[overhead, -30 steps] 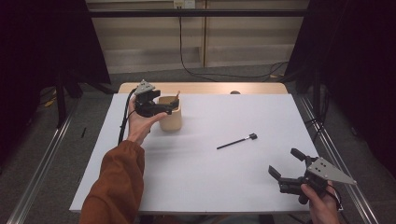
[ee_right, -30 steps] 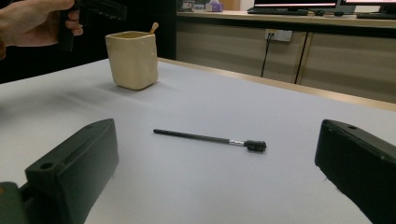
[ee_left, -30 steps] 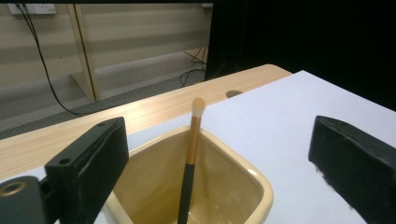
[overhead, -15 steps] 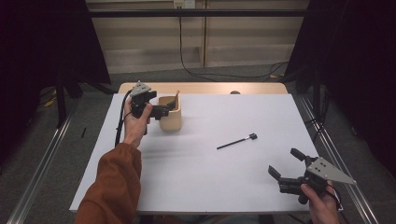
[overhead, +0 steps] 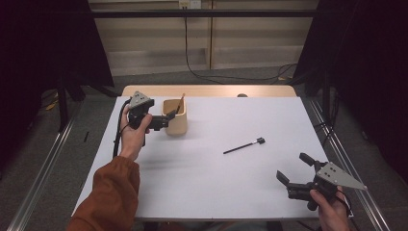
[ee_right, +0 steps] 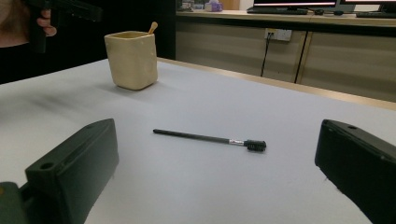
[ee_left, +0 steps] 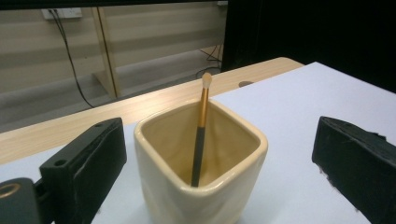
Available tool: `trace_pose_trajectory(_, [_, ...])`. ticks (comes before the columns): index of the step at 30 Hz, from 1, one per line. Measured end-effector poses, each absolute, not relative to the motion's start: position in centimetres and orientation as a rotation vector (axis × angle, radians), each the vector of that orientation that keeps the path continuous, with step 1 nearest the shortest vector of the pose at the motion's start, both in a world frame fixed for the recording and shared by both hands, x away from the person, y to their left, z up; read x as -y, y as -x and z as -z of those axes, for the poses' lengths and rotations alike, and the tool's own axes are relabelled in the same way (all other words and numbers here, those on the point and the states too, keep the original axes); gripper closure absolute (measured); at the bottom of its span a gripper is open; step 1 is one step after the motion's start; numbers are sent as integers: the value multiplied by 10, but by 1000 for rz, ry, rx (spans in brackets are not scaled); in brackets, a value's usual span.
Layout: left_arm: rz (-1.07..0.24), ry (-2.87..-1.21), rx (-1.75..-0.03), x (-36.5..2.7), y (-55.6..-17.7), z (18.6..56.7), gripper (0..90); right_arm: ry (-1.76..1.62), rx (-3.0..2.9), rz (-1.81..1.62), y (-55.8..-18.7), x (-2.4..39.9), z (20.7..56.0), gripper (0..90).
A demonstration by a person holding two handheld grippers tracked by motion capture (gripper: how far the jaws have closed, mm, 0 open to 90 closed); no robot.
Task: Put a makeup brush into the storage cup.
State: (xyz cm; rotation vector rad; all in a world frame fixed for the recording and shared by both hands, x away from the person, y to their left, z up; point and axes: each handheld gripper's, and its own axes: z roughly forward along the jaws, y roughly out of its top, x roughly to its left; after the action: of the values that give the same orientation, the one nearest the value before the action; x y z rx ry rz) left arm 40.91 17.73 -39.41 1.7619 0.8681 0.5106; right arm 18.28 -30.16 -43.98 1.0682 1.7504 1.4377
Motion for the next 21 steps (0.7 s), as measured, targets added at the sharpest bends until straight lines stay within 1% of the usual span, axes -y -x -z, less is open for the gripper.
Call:
trace_pose_trajectory(8, [-534, -1774, -859, -183, -391, 393, 16, -1068, -1750, -1439, -183, 301, 440, 0])
trace_pose_trajectory(21, [-519, -1752, -851, -196, -359, 401, 16, -1069, -1750, -1437, -183, 302, 440, 0])
